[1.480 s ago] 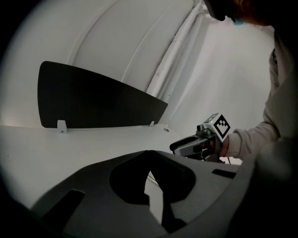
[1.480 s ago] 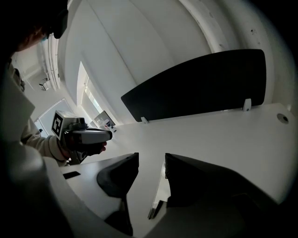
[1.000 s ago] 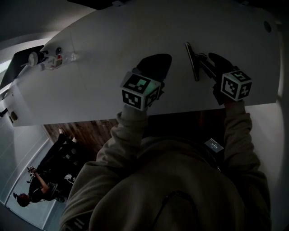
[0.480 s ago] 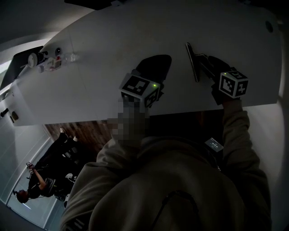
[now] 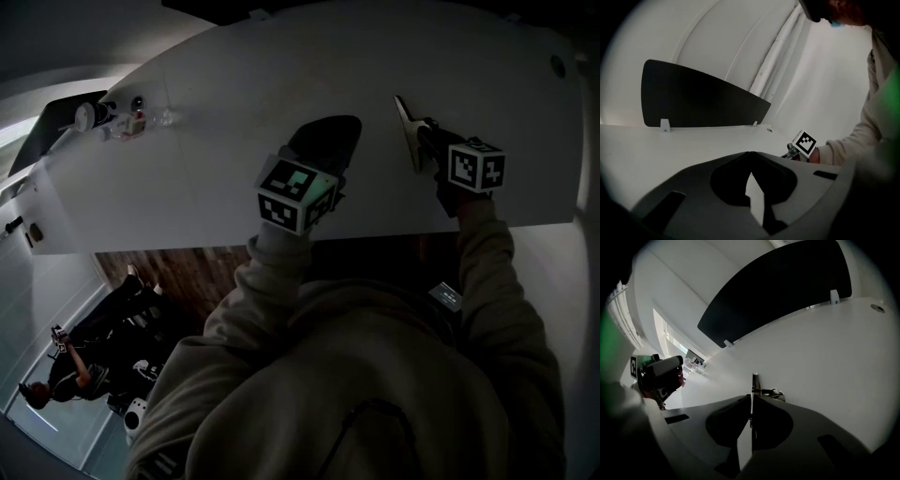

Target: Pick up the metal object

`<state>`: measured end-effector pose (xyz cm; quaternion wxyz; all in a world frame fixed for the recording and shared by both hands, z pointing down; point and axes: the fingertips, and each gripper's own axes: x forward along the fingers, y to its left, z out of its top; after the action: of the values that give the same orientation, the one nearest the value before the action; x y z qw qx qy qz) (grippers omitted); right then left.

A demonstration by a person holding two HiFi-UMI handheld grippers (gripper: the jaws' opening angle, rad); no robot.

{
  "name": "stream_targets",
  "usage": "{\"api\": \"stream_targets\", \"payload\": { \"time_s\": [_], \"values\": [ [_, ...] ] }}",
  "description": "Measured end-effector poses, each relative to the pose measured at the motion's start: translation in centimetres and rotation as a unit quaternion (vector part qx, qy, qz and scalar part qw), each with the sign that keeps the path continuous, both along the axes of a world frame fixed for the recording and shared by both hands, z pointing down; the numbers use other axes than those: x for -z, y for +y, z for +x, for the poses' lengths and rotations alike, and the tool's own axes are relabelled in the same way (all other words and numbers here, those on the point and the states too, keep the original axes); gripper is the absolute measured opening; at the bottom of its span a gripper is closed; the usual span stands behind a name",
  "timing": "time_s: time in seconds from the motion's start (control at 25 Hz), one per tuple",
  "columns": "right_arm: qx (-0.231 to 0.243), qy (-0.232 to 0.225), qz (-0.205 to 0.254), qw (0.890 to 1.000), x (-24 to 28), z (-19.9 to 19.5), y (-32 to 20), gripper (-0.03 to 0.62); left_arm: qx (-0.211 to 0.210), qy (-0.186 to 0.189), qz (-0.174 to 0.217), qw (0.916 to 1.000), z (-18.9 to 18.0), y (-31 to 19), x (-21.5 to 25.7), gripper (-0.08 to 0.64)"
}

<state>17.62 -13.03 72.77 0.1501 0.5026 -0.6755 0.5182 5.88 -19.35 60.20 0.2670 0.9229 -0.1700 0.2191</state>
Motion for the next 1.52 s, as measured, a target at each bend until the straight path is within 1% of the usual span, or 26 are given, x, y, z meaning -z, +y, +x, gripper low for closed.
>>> {"api": "stream_targets", "payload": {
  "time_s": [0.24,0.36,0.44,0.52,0.68,0.84,1.12,1.28,1.52],
  "values": [
    [-0.007,-0.019,0.002,1.0,1.7,0.0,-0.1,0.023,0.01,0.002,0.028,0.9996,-0.3,-0.7,3.1,0.003],
    [-0.016,-0.034,0.011,0.999,4.0,-0.5,-0.6,0.023,0.029,0.021,0.036,0.9987,-0.9,-1.4,5.2,0.003],
    [-0.002,-0.018,0.029,0.999,6.1,-0.7,-1.2,0.021,0.048,0.035,0.041,0.9974,-1.6,-2.3,6.9,0.003],
    [0.014,-0.003,0.05,0.999,8.3,-0.8,-1.8,0.023,0.057,0.036,0.052,0.9964,-2.1,-3.2,8.2,0.003],
    [0.027,0.017,0.076,0.997,11.4,-0.6,-2.7,0.021,0.06,0.029,0.068,0.9955,-2.7,-3.6,10.1,0.003],
    [0.026,0.021,0.104,0.994,14.8,-0.5,-3.6,0.022,0.095,0.013,0.094,0.991,-4.2,-5.1,12.5,0.003],
    [0.046,0.038,0.161,0.985,21.3,-1.1,-5.5,0.023,0.098,0.019,0.116,0.9882,-5.0,-6.0,15.9,0.003],
    [0.045,0.041,0.197,0.979,25.6,-0.7,-6.3,0.022,0.111,0.027,0.137,0.9839,-5.9,-7.5,18.5,0.003],
    [0.045,0.05,0.266,0.962,32.7,0.6,-8.2,0.023,0.108,0.051,0.189,0.9747,-4.7,-8.4,23.3,0.003]
  ]
}}
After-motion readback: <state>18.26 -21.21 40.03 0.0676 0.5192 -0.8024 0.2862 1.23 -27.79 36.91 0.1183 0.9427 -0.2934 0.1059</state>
